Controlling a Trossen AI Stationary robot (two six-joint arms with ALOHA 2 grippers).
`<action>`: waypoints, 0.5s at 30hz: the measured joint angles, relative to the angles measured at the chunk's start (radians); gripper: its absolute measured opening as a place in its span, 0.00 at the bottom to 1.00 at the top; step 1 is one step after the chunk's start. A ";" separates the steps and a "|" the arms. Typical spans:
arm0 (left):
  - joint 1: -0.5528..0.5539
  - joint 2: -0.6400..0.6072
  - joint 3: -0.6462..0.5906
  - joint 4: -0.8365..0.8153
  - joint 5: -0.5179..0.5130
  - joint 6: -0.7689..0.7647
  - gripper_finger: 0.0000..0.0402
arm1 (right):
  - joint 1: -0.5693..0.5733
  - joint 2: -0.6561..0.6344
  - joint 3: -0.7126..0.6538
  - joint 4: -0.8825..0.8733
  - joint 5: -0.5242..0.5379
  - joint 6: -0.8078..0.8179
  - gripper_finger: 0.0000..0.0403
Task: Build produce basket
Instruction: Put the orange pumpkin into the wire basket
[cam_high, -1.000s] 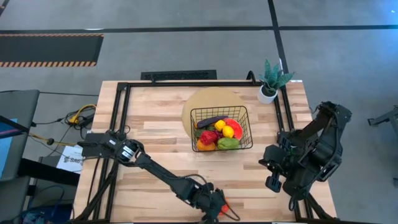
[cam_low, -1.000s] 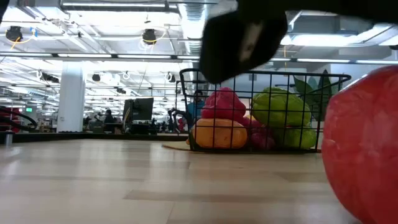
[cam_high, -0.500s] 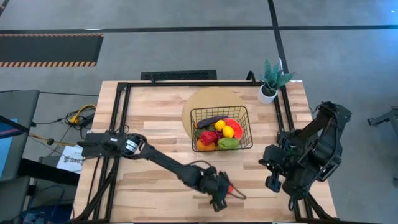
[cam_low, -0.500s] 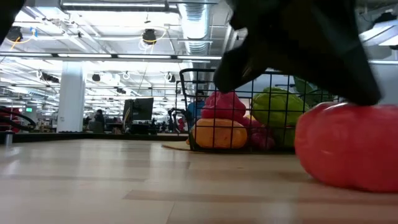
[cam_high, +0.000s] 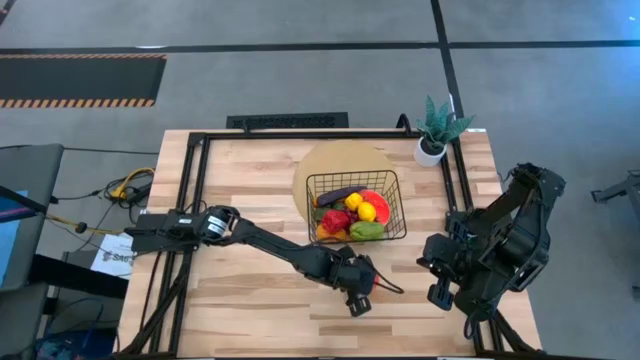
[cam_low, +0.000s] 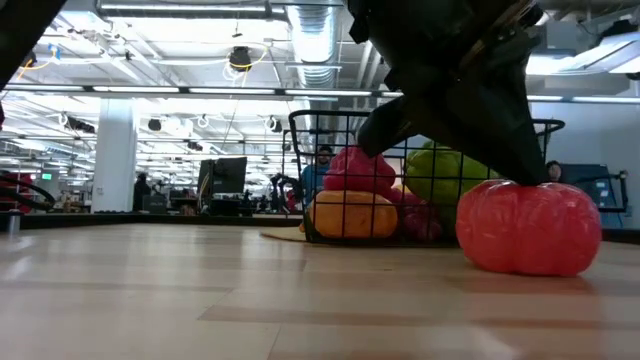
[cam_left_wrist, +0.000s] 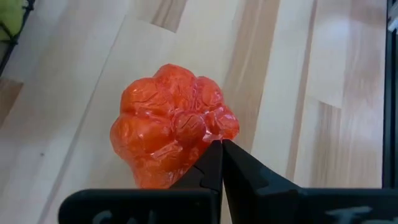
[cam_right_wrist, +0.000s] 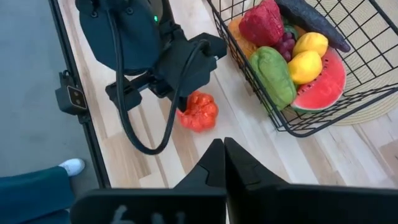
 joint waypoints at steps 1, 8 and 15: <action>0.000 0.002 0.012 -0.007 0.006 0.018 0.00 | 0.000 0.000 0.000 0.000 -0.001 0.000 0.02; -0.032 -0.005 0.181 -0.224 -0.030 0.126 0.00 | 0.000 0.000 0.000 0.000 -0.051 0.003 0.03; -0.056 -0.007 0.291 -0.433 -0.095 0.176 0.00 | -0.010 0.000 0.000 0.002 -0.154 0.112 0.03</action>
